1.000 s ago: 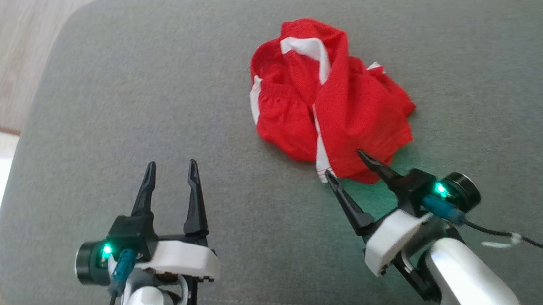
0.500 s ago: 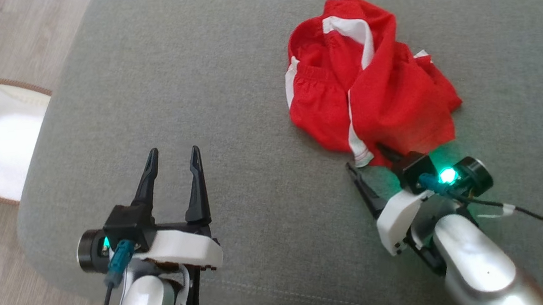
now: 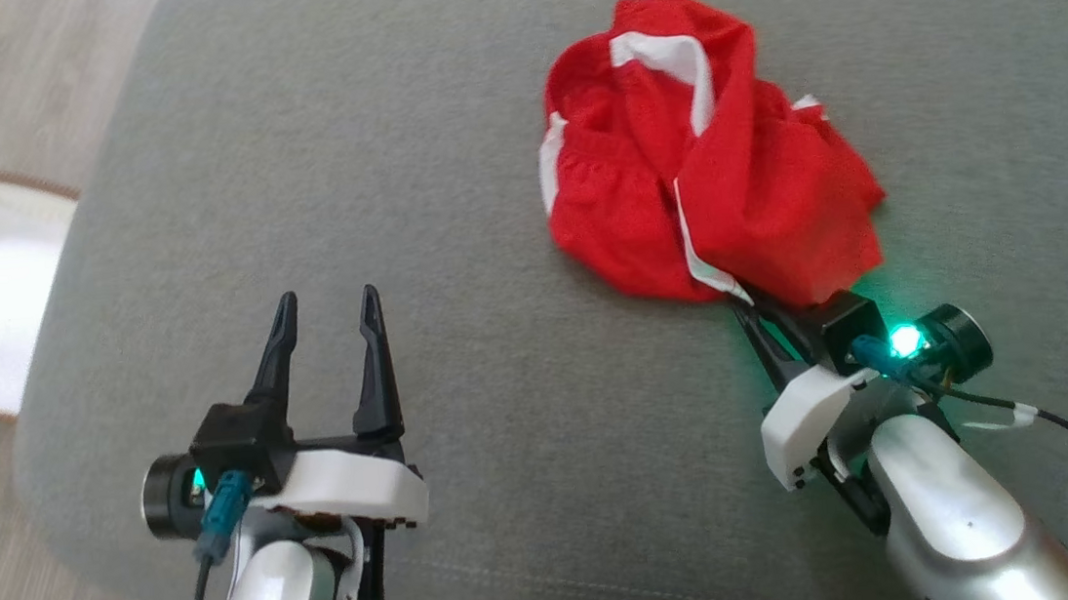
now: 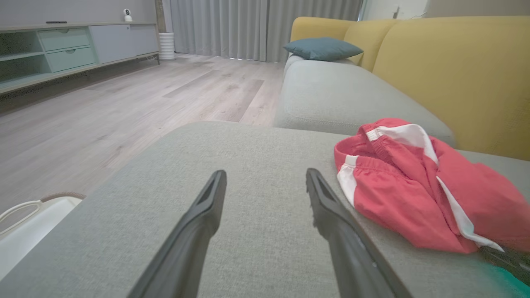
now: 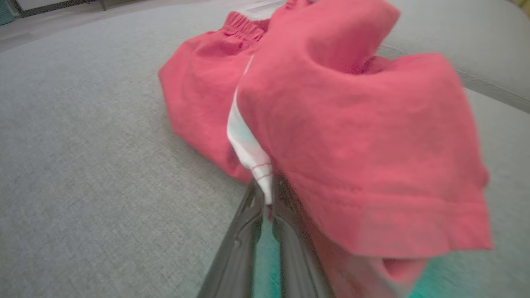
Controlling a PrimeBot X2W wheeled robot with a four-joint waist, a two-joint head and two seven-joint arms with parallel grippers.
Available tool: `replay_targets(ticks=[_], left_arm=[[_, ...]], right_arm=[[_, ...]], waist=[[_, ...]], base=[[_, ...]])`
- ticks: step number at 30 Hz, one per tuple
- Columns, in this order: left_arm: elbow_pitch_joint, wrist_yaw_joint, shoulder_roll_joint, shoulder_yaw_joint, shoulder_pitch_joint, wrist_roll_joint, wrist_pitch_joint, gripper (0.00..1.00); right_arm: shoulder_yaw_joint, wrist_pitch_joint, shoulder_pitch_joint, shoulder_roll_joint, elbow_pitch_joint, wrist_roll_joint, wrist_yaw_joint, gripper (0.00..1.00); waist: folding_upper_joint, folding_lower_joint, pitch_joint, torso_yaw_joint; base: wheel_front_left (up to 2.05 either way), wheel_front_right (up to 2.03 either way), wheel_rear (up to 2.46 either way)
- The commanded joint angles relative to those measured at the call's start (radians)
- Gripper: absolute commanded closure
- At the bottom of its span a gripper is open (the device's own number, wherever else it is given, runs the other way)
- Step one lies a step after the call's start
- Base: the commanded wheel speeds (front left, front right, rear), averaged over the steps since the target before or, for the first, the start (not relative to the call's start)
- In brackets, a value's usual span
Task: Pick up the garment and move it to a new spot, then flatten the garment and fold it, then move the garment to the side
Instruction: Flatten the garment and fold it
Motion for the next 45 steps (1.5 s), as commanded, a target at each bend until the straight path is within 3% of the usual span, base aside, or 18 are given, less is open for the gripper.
replay_targets(ticks=[1,6,18,27,28,29,45], left_arm=[[-0.027,-0.001,0.002,0.038,-0.037,0.005,-0.005,0.00],[-0.025,-0.007,0.002,0.059,-0.027,0.014,-0.005,0.00],[-0.020,-0.026,0.002,0.086,-0.020,0.036,-0.005,0.00],[-0.010,-0.033,0.002,0.087,-0.021,0.044,-0.005,0.00],[-0.009,-0.034,0.002,0.088,-0.021,0.045,-0.005,0.00],[-0.008,-0.035,0.002,0.089,-0.022,0.046,-0.005,0.00],[-0.007,-0.060,0.002,0.087,-0.043,0.019,-0.005,0.00]], right_arm=[[0.015,-0.017,-0.024,0.018,-0.036,0.004,0.003,1.00],[0.026,-0.038,0.027,-0.004,-0.099,0.002,0.003,1.00],[0.060,0.007,0.196,-0.169,-0.297,0.040,0.003,1.00],[-0.001,0.009,0.238,-0.156,-0.299,0.023,0.003,1.00],[-0.011,0.002,0.239,-0.149,-0.300,0.019,0.003,0.17],[-0.025,-0.006,0.241,-0.138,-0.301,0.018,0.003,0.00],[-0.235,-0.121,0.242,0.011,-0.469,0.070,0.003,0.00]], waist=[[-0.0001,0.0000,-0.020,-0.029],[-0.0001,0.0000,-0.063,-0.108],[-0.0001,0.0000,-0.113,-0.304],[-0.0001,0.0000,-0.119,-0.357],[-0.0001,0.0000,-0.119,-0.358],[-0.0001,0.0000,-0.119,-0.359],[-0.0001,0.0000,-0.117,-0.338]], base=[[0.00,0.00,0.00],[0.00,0.00,0.00],[0.00,0.00,0.00],[0.00,0.00,0.00],[0.00,0.00,0.00],[0.00,0.00,0.00],[0.00,0.00,0.00]])
